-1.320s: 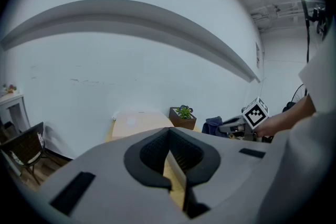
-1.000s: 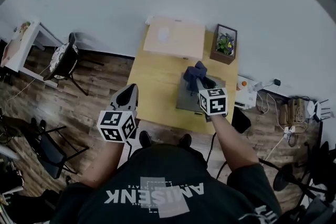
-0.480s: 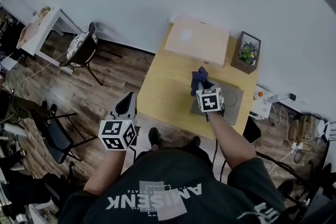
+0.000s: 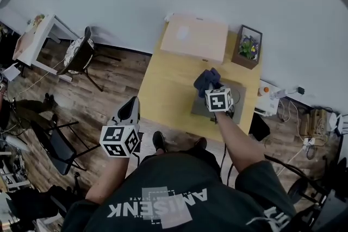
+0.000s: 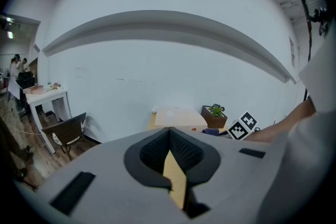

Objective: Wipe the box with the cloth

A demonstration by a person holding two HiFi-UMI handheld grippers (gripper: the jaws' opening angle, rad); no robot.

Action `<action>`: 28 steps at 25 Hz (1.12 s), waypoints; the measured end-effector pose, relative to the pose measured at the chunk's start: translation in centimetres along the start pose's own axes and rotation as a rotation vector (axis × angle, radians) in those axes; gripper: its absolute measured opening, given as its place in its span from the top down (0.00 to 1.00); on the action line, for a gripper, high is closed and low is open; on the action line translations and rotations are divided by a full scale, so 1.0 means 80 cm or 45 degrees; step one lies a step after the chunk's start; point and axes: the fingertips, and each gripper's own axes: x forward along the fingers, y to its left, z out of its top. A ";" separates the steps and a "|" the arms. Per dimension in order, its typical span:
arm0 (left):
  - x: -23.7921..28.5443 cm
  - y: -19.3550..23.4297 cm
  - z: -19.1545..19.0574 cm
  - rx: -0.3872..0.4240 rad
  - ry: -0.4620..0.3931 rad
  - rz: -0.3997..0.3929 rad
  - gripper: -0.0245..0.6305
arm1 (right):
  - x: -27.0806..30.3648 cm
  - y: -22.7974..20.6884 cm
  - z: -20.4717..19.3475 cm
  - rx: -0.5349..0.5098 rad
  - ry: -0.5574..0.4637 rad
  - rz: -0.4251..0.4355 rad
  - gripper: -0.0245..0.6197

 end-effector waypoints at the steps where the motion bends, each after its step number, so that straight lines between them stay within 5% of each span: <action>1: 0.003 -0.004 0.000 0.003 0.002 -0.010 0.96 | -0.002 -0.006 -0.003 0.000 0.003 -0.012 0.86; 28: 0.044 -0.086 0.009 0.059 0.013 -0.236 0.96 | -0.065 -0.150 -0.090 0.251 0.025 -0.214 0.86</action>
